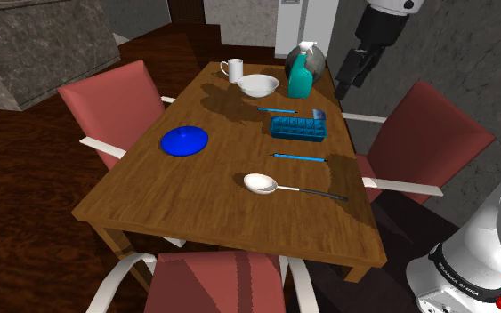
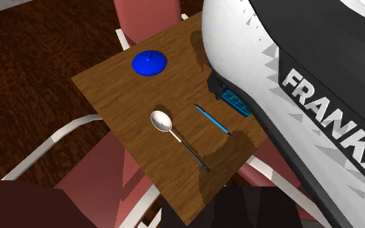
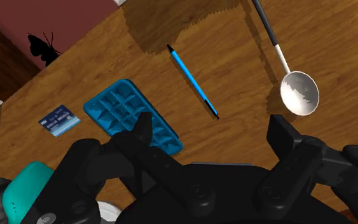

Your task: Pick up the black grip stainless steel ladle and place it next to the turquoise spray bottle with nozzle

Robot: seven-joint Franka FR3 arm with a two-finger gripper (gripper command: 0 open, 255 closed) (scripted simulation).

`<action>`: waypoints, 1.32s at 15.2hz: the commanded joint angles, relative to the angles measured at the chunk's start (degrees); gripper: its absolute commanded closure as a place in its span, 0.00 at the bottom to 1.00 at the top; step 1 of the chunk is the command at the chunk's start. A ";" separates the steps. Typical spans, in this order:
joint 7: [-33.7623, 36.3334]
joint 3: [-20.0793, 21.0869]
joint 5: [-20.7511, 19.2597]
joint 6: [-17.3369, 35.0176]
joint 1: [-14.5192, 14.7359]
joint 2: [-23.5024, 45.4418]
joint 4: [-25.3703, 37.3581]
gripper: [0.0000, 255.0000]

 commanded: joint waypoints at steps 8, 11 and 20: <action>-5.53 5.32 -0.67 12.05 6.34 7.02 -7.68 0.00; -7.03 7.22 -1.15 16.29 8.29 10.03 -9.89 0.00; -9.27 11.82 -3.57 27.94 11.75 19.15 -14.72 0.00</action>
